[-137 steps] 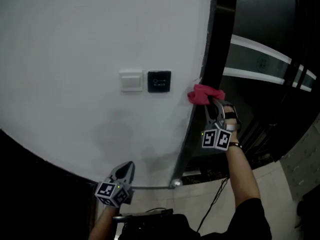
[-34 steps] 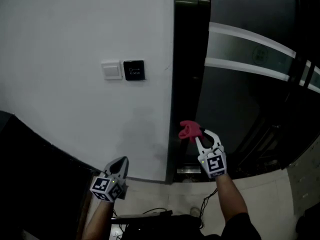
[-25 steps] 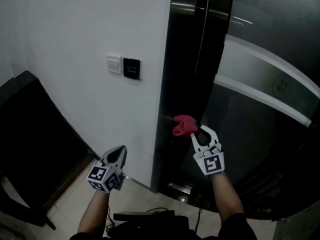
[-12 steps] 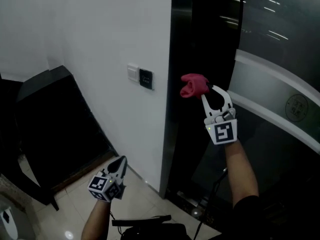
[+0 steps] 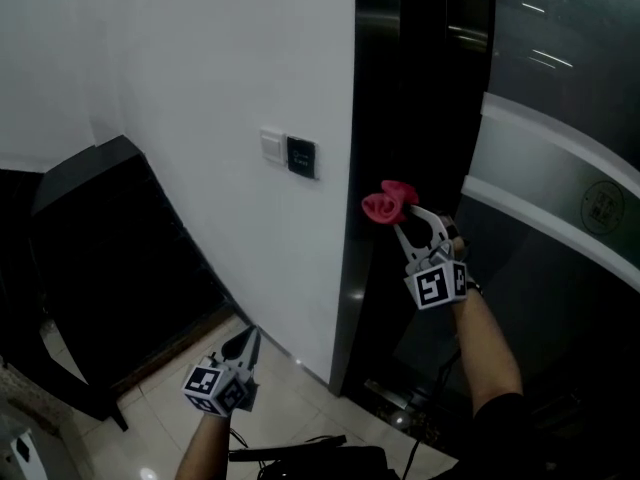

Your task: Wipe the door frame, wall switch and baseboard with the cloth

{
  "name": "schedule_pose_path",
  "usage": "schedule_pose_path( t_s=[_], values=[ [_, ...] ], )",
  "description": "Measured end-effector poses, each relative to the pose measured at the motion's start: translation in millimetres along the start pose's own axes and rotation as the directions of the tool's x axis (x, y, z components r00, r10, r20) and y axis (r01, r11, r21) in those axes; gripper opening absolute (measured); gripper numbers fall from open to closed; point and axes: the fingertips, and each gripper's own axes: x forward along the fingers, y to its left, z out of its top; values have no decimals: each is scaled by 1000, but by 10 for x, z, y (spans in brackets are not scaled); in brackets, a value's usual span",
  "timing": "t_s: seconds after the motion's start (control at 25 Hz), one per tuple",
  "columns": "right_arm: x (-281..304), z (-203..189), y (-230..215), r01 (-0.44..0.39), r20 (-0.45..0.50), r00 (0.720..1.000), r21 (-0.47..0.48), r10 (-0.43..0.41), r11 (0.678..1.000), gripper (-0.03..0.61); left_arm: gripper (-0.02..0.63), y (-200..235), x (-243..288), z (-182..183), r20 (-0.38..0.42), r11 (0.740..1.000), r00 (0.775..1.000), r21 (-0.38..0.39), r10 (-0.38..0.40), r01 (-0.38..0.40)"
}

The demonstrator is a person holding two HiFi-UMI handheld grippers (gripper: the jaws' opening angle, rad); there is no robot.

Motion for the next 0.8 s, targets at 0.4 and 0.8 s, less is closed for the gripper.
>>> schedule_pose_path(
  t_s=[0.4, 0.8],
  values=[
    [-150, -237, 560, -79, 90, 993, 41, 75, 996, 66, 3, -244, 348, -141, 4, 998, 998, -8, 67, -67],
    [-247, -479, 979, -169, 212, 967, 122, 140, 978, 65, 3, -489, 639, -312, -16, 992, 992, -7, 129, -129]
  ],
)
